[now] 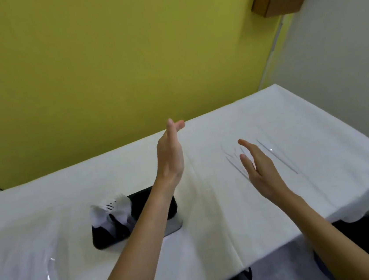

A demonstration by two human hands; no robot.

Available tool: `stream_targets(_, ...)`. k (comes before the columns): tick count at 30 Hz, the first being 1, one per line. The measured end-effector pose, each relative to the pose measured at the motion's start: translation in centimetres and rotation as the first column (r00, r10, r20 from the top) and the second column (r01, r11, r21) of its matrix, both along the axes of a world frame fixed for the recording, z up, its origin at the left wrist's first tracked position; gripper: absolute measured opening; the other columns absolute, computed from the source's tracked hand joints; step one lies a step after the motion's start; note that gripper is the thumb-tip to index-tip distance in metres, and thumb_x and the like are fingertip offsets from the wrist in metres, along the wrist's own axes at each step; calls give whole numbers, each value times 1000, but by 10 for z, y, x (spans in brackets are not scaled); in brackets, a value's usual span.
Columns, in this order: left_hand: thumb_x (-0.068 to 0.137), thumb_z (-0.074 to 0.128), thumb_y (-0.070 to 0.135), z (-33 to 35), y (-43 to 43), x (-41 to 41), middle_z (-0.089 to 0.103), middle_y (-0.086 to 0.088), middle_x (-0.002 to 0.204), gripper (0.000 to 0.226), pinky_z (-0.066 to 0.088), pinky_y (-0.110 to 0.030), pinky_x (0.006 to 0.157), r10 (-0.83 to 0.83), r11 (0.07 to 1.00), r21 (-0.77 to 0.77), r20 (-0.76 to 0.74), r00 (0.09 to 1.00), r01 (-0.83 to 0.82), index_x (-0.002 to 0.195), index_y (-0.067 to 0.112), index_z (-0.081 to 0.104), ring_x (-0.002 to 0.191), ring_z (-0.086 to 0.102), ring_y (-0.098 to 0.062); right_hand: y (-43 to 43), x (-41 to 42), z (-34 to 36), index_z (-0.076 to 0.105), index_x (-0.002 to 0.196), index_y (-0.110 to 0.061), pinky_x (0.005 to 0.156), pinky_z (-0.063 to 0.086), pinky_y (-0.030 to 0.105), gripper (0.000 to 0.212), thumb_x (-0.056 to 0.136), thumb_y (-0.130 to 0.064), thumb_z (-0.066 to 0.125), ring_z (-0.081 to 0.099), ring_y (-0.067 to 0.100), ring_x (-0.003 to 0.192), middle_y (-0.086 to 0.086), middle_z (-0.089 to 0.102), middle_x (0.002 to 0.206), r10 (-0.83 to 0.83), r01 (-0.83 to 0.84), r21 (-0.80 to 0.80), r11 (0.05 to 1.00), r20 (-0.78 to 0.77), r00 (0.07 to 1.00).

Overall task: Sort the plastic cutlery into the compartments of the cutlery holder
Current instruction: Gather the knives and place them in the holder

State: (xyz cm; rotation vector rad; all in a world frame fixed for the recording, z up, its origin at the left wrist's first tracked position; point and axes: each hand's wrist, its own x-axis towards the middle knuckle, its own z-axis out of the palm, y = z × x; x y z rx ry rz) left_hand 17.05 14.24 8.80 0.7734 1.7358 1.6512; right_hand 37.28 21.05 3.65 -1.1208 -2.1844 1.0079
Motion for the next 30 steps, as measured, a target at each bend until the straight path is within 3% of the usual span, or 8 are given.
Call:
stream_targets(3,94,26,57,-20,35,33,62,-1,125,61,37,-33,105,-48,990,-136,-8,999,47,117,15,63,120,52,-16,30,37,-17,42,140,-11,109,30,28,43,100,-25,41,40,16,134,3,46,144,-60,58,36,998,66,996)
stream_targets(8,95,48,30,-82,61,79,67,-3,104,18,42,-25,76,-65,913,-408,-78,995,28,91,19,62,96,62,-20,75,88,-49,50,132,-9,102,37,30,35,98,-18,48,50,22,124,5,53,133,-145,148,0,989,199,969)
stream_targets(14,91,54,25,-132,70,119,67,1,96,13,49,-28,74,-83,762,-645,-192,978,-62,92,16,63,87,62,-17,124,112,-77,58,123,-10,94,44,32,29,95,-13,53,54,22,115,5,58,124,-183,211,-45,976,344,921)
stream_targets(17,90,56,37,-139,86,125,67,3,97,20,47,-28,73,-87,708,-692,-281,956,-140,93,18,62,87,61,-17,145,101,-80,57,124,-11,89,47,34,30,96,-20,51,54,20,111,4,56,122,-168,221,-93,971,396,903)
stream_targets(22,86,60,49,-137,110,127,58,4,93,33,39,-28,68,-187,645,-733,-425,886,-215,90,16,55,87,58,-19,164,77,-84,54,117,-13,76,49,33,28,93,-27,54,52,19,104,1,51,116,-115,159,-39,987,520,846)
stream_targets(27,91,57,37,-138,115,130,61,-2,95,27,40,-28,67,-215,635,-736,-459,862,-233,94,11,57,85,58,-20,163,70,-83,54,99,-7,67,47,34,16,94,-13,39,53,22,88,6,55,100,-152,182,6,983,574,804)
stream_targets(30,91,50,26,-138,117,129,63,-5,91,20,45,-31,67,-187,646,-725,-455,871,-241,90,8,58,80,59,-22,150,76,-80,45,93,-8,60,40,33,15,95,-9,30,52,21,71,3,53,82,-171,271,-122,955,518,838)
